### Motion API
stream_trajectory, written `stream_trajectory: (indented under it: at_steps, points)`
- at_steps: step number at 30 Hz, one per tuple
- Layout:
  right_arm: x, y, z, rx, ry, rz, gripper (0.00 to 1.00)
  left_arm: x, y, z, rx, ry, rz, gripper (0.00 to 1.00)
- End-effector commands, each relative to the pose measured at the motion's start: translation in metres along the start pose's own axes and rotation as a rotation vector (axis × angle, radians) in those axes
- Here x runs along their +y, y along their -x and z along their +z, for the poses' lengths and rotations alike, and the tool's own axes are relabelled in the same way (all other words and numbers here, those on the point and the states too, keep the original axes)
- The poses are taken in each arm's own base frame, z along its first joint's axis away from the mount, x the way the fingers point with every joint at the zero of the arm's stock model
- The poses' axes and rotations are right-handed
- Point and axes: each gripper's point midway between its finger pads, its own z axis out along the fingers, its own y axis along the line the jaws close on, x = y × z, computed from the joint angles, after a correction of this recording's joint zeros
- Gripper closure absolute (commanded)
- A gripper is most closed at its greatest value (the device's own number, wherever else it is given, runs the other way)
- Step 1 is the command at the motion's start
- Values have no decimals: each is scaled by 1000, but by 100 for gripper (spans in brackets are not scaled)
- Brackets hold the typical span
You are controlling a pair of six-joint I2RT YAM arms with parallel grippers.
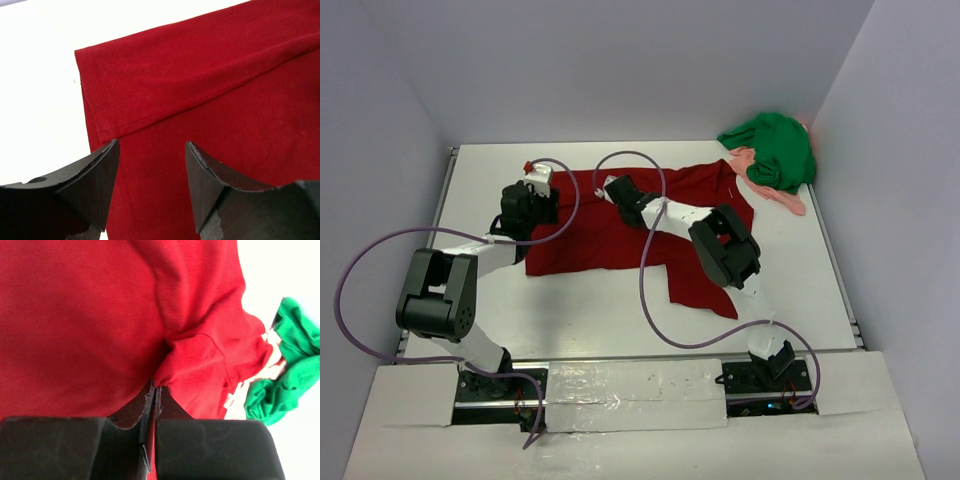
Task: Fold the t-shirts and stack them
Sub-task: Fold the tshirt
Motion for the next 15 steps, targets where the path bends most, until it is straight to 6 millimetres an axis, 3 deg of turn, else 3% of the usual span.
stream_trajectory:
  at_steps: [1, 6, 9, 12, 15]
  points:
    - [-52, 8, -9, -25, -127, 78, 100, -2, 23, -2, -60, -7, 12, 36]
    - [-77, -15, 13, 46, -178, 103, 100, -2, 22, -2, -59, -7, 13, 36]
    - [-82, -35, 24, 99, -185, 105, 100, -1, 23, -3, -59, -5, 15, 36]
    - [-78, -50, 31, 122, -154, 117, 100, -1, 23, -2, -57, -5, 16, 36]
    - [-61, -57, 28, 126, -79, 120, 100, -1, 24, -1, -59, -7, 17, 36]
